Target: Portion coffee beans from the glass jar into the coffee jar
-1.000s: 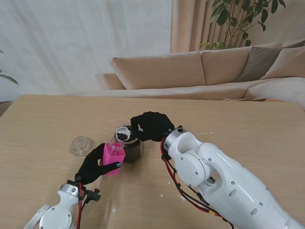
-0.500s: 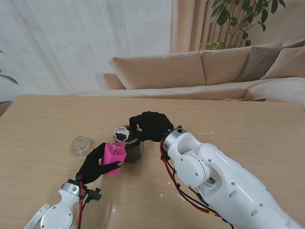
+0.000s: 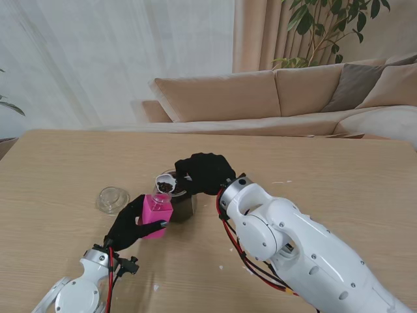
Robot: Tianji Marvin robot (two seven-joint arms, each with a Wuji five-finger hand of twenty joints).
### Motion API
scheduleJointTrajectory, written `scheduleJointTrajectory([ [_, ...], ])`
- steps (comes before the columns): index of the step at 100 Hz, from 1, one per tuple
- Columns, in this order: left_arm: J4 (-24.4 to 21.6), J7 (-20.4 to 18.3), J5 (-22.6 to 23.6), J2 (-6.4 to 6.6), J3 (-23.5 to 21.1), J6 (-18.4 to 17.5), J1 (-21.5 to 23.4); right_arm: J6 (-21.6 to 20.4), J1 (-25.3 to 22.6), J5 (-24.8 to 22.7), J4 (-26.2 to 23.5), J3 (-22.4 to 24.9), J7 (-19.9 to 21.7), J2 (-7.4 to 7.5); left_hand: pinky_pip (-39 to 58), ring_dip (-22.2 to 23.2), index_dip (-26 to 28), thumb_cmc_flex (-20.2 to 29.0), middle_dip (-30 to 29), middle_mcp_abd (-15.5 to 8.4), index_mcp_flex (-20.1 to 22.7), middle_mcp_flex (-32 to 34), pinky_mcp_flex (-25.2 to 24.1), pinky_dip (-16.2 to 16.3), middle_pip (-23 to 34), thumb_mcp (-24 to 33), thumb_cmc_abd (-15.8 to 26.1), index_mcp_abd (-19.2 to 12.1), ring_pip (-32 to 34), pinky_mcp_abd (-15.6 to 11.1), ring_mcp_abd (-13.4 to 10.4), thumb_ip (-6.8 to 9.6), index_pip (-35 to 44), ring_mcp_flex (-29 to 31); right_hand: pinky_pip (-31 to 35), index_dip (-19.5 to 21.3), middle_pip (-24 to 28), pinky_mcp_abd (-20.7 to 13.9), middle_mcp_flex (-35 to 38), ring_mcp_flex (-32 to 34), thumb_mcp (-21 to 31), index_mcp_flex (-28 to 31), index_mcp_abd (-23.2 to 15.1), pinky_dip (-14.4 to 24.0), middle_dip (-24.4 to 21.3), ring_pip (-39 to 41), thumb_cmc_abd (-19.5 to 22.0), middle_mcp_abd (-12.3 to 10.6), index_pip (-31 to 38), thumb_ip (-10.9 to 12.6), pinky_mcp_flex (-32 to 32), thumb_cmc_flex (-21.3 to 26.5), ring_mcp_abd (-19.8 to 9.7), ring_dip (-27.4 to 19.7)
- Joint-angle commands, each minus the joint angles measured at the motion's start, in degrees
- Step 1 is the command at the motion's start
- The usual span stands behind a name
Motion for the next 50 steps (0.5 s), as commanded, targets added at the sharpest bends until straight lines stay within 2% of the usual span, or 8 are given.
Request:
scheduleJointTrajectory([
  [1,-0.8,-1.0,-0.3,-0.31,0.0,-0.1,0.4,-0.5,-0.2,-0.5,0.0,-0.3,0.5,-0.12,0.7,0.9,2.7,8.6,1.9,-4.7,2.4,1.6,-0.5,1.0,6.3,7.1,8.5,-6.7,0.4,-0.5,-0.7,2.22,7.5,-1.3,17.8,0.9,1.4,-5.8,1.2,1.5,-0.2,-0.6,-0.3,0.5,1.1,3.0,1.6,1.8,0.6,1.5,2.5,2.8,-0.1,0.2],
  [50,-1.0,-1.0,-1.4,-0.44,-0.1,0.5,0.4,-1.6,-1.1,-7.9,0.3,-1.3,-3.1,-0.03,0.7,0.9,2.7,8.7,1.9,-4.7,2.5,1.6,-0.5,1.0,6.4,7.1,8.4,-6.7,0.5,-0.4,-0.6,2.24,7.6,-1.3,17.8,1.1,1.3,-6.5,1.3,1.8,-0.3,-0.6,-0.6,0.2,1.2,2.9,1.7,1.4,0.7,1.5,2.7,2.7,-0.6,0.2],
])
